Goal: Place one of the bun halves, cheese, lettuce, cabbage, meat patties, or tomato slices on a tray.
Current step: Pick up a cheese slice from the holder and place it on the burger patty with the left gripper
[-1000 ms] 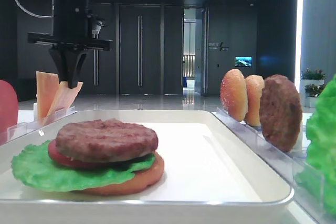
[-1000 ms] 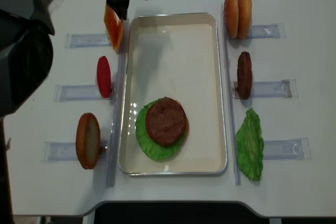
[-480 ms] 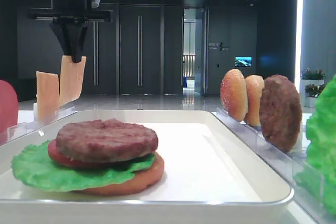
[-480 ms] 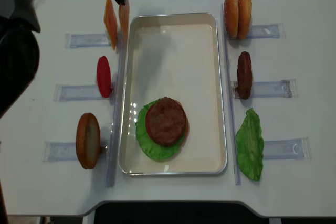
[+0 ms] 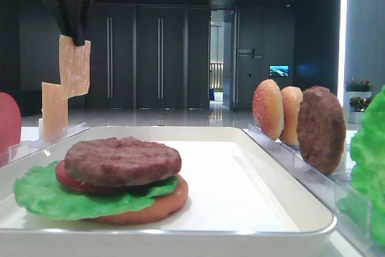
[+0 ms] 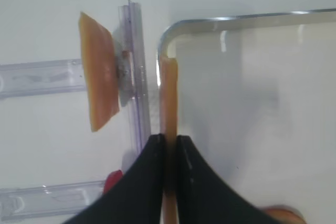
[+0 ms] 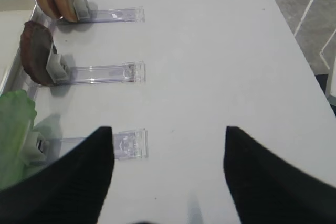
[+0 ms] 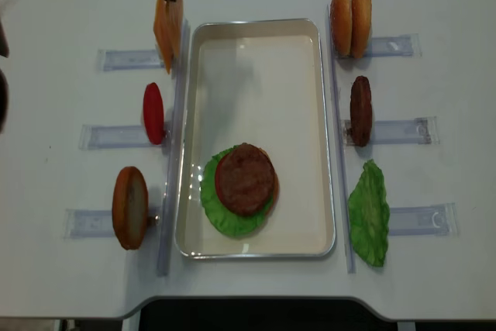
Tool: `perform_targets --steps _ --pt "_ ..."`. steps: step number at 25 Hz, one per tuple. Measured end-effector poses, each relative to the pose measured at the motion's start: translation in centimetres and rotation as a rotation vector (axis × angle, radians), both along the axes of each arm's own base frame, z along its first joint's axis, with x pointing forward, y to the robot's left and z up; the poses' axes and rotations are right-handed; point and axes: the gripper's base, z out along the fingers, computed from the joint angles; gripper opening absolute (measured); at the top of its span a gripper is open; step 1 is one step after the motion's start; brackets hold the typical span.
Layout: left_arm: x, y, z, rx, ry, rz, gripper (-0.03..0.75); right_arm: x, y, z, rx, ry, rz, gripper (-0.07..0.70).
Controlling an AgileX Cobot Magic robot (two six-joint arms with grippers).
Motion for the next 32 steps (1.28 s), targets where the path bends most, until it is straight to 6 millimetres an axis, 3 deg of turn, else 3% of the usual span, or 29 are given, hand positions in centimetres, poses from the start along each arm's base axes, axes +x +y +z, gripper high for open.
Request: perform_targets --steps 5,17,26,32 --pt "-1.8 -0.2 1.4 -0.089 0.018 -0.008 0.032 0.0 0.0 0.0 0.000 0.000 0.000 0.434" --pt "-5.2 0.3 2.5 -0.144 0.059 -0.072 0.032 0.0 0.0 0.0 0.000 0.000 0.000 0.434" --pt "-9.9 1.3 2.4 -0.192 0.111 -0.101 0.032 0.0 0.0 0.0 0.000 0.000 0.000 0.434" --pt "-11.7 1.3 2.4 -0.258 0.088 -0.136 0.032 0.0 0.0 0.0 0.000 0.000 0.000 0.434"
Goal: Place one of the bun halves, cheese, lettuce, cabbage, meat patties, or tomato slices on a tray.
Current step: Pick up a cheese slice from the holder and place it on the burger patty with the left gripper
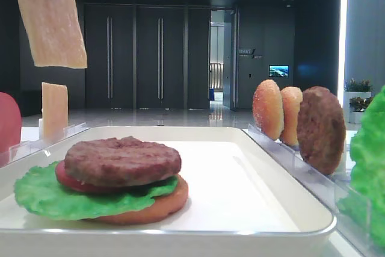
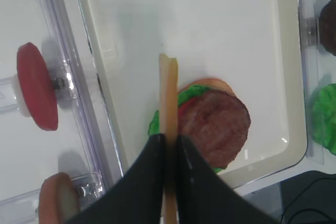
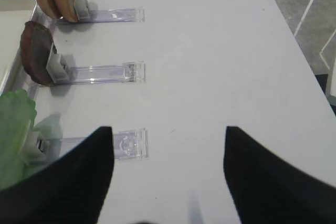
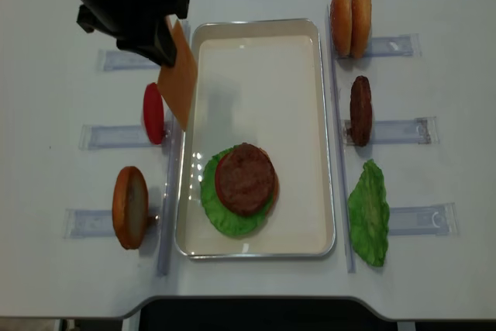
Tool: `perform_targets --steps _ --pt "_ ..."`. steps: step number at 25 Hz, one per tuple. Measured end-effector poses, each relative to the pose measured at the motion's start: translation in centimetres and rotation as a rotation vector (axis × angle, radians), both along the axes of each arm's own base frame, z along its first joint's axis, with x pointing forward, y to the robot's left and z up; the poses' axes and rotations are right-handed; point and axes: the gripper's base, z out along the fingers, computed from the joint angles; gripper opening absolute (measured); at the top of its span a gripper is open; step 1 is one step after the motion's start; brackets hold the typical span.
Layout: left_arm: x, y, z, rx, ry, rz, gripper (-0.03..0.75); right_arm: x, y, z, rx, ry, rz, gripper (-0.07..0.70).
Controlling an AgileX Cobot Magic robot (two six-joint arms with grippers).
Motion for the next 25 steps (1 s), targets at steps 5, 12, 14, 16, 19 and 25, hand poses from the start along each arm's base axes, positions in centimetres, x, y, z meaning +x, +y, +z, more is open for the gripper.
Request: perform_targets --steps 5,12,14,16,19,25 --pt "-1.1 0.1 0.1 -0.036 -0.034 -0.027 0.032 0.0 0.0 0.0 0.000 0.000 0.000 0.434" --pt "-1.9 -0.8 -1.4 -0.151 -0.014 -0.082 0.032 0.0 0.0 0.0 0.000 0.000 0.000 0.434" --pt "-2.3 -0.9 -1.7 -0.193 -0.024 -0.084 0.032 0.0 0.0 0.0 0.000 0.000 0.000 0.434" --pt "-2.9 -1.0 -2.3 -0.221 -0.018 -0.089 0.032 0.0 0.0 0.0 0.000 0.000 0.000 0.434" --pt "-3.7 -1.0 -3.5 -0.259 -0.003 -0.096 0.032 0.0 0.0 0.0 0.000 0.000 0.000 0.434" --pt "-5.3 -1.2 -6.5 -0.345 0.037 -0.082 0.032 0.0 0.0 0.0 0.000 0.000 0.000 0.434"
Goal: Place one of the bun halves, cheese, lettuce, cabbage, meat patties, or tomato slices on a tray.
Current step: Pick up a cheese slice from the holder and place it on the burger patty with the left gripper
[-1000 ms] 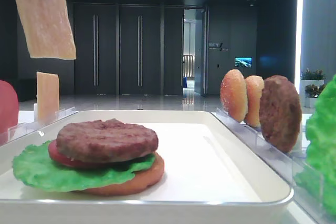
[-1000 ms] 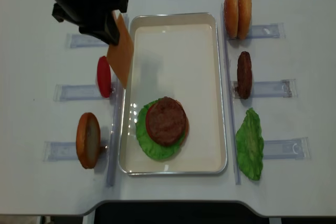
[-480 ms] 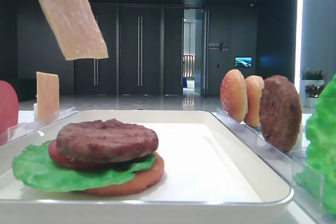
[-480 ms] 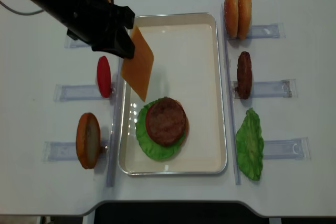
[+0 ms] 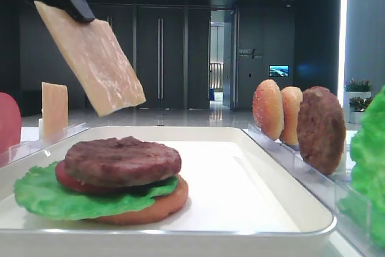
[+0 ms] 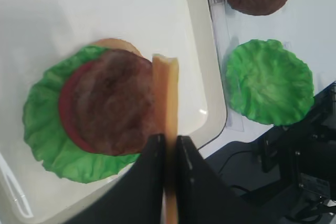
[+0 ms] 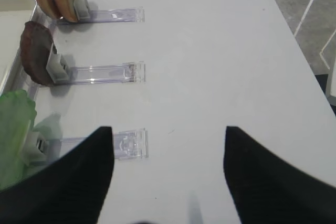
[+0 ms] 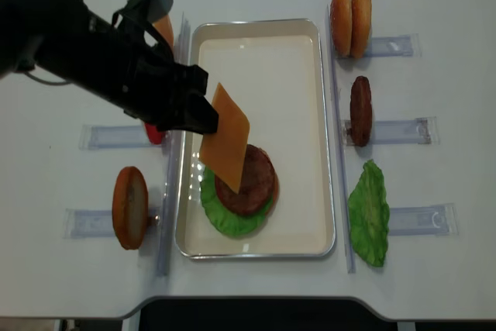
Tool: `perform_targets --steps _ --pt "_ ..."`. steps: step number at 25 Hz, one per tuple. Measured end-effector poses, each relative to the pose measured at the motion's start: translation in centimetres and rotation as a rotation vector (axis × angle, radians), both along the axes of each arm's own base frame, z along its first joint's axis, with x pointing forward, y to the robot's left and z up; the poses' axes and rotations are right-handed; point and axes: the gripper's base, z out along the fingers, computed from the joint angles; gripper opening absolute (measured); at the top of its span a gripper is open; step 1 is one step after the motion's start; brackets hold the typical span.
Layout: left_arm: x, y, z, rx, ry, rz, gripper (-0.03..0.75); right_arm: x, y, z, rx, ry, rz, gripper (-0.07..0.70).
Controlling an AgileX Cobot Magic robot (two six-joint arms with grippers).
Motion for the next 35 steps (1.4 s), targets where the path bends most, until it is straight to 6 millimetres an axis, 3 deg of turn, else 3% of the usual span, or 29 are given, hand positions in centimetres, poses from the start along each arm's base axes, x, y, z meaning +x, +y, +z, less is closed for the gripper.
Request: perform_targets --steps 4,11,25,35 --pt "-0.9 -0.4 -1.7 -0.051 0.005 -0.004 0.032 0.0 0.0 0.0 0.000 0.000 0.000 0.434" --pt "-1.6 -1.4 -2.5 -0.121 -0.021 0.006 0.032 0.0 0.0 0.0 0.000 0.000 0.000 0.434" --pt "-1.0 -1.6 -4.5 -0.122 0.017 0.038 0.032 0.0 0.0 0.0 0.000 0.000 0.000 0.434" --pt "-1.0 -1.6 -4.6 -0.109 0.010 0.028 0.032 0.0 0.0 0.0 0.000 0.000 0.000 0.434"
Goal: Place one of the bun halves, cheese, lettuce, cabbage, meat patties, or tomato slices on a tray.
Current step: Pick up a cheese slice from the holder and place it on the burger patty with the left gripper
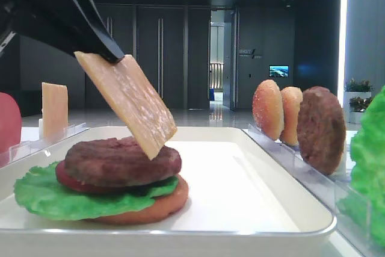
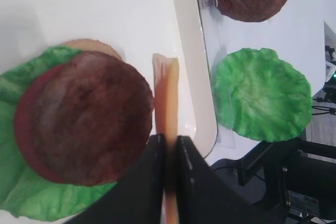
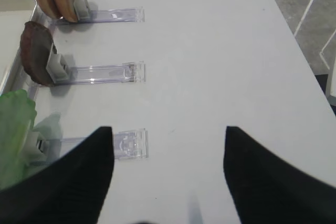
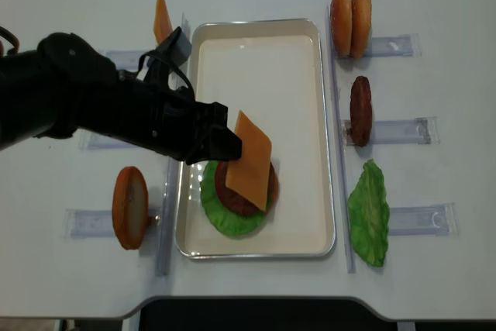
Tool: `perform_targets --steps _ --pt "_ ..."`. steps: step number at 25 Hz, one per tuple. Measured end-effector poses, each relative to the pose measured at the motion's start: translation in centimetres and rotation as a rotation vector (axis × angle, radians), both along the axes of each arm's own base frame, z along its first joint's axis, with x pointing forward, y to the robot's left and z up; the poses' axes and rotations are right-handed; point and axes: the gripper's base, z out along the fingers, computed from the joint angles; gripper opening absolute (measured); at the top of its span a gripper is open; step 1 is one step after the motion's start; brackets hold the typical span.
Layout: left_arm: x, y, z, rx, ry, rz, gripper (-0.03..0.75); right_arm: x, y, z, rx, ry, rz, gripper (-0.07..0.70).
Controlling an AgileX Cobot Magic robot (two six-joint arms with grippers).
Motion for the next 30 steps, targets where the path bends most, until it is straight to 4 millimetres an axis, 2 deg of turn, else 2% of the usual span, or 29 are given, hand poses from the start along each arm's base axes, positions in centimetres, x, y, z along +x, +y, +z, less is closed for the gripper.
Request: perform_targets --steps 7,20,23,30 --pt "-0.7 0.4 -1.1 0.026 0.026 0.002 0.032 0.0 0.0 0.0 0.000 0.000 0.000 0.434" --pt "-0.6 0.6 -1.2 0.046 0.010 0.005 0.039 0.0 0.0 0.0 0.000 0.000 0.000 0.434" --pt "-0.6 0.6 -1.2 0.047 0.008 0.009 0.081 0.0 0.0 0.0 0.000 0.000 0.000 0.434" --pt "-0.6 0.8 -1.4 0.073 0.029 0.023 0.244 0.0 0.0 0.0 0.000 0.000 0.000 0.434"
